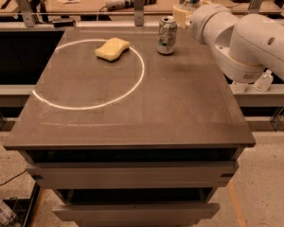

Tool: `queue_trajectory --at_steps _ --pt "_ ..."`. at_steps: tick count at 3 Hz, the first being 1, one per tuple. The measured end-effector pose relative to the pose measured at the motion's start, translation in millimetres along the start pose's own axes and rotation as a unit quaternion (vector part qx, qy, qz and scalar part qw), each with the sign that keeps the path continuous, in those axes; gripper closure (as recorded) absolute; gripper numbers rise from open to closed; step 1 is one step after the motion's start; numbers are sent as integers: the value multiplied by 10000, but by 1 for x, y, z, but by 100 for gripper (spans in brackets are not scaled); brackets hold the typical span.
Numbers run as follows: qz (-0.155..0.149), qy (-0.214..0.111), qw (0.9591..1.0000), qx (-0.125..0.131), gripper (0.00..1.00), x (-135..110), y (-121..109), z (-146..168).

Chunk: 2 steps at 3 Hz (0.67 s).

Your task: Move redbull can near 7up can

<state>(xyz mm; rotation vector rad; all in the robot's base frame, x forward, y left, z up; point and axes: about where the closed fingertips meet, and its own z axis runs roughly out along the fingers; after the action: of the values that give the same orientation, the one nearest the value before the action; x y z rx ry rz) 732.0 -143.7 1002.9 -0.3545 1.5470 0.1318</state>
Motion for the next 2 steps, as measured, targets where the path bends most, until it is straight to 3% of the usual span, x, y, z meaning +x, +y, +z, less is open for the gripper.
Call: queue_trajectory --at_steps 2 --pt "275 446 9976 456 100 40 -52 17"
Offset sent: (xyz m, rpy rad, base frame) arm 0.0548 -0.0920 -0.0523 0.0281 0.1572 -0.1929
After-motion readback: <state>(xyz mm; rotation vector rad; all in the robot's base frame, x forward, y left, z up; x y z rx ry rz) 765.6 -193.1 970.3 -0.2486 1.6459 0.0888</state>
